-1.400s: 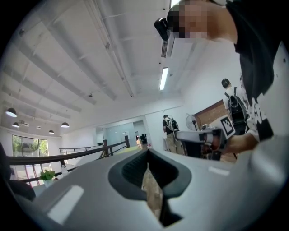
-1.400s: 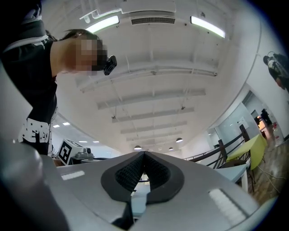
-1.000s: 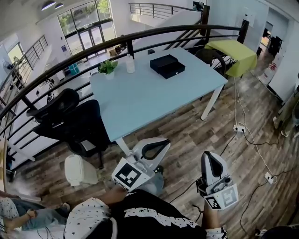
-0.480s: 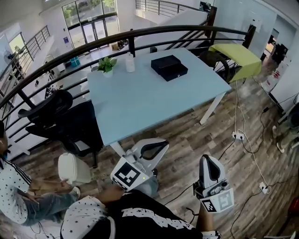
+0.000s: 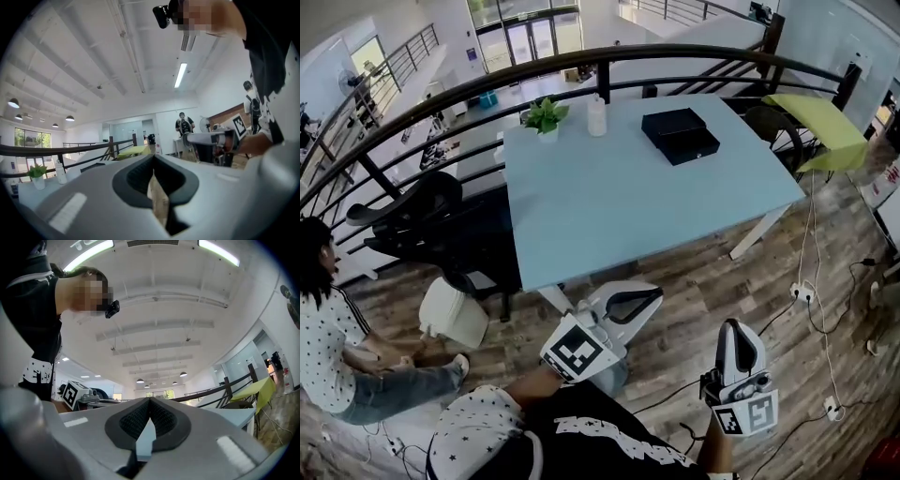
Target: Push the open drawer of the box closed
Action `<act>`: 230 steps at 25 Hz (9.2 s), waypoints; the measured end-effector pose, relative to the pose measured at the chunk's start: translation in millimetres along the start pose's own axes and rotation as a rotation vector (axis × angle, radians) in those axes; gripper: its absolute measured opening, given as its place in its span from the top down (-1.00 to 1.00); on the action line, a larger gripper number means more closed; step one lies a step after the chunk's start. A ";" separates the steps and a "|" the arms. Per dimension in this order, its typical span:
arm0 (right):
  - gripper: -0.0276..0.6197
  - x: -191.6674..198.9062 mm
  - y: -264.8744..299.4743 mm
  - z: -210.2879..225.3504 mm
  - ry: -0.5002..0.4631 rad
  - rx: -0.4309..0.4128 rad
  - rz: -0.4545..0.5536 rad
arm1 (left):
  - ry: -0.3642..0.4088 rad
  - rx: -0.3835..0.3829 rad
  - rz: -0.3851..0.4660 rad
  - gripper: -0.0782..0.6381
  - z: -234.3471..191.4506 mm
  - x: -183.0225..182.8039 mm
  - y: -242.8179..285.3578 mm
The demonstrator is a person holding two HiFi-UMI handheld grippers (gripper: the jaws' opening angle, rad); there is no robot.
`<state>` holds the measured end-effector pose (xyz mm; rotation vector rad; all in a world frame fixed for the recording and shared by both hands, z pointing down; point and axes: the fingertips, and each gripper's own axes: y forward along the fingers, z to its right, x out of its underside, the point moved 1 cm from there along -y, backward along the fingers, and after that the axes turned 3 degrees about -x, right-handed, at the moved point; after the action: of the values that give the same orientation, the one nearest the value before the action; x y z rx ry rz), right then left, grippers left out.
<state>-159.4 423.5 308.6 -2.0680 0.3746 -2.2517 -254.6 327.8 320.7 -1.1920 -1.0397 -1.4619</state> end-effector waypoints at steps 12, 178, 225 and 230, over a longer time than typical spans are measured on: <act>0.92 41.0 63.9 25.5 0.042 -0.069 -0.064 | -0.068 -0.078 -0.040 0.78 -58.1 36.5 15.7; 0.67 357.2 518.1 504.3 -0.039 -0.194 -0.652 | -0.379 -0.700 -0.434 0.78 -583.0 319.0 493.1; 0.67 408.3 562.5 504.3 -0.058 -0.132 -0.844 | -0.444 -0.689 -0.497 0.78 -581.3 329.7 499.5; 0.67 409.8 567.1 503.8 -0.043 -0.128 -0.839 | -0.441 -0.684 -0.501 0.78 -580.8 329.6 499.8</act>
<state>231.5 -279.7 618.4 -2.6868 -0.4659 -2.6021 106.4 -380.4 573.5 -1.8947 -1.2329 -2.1057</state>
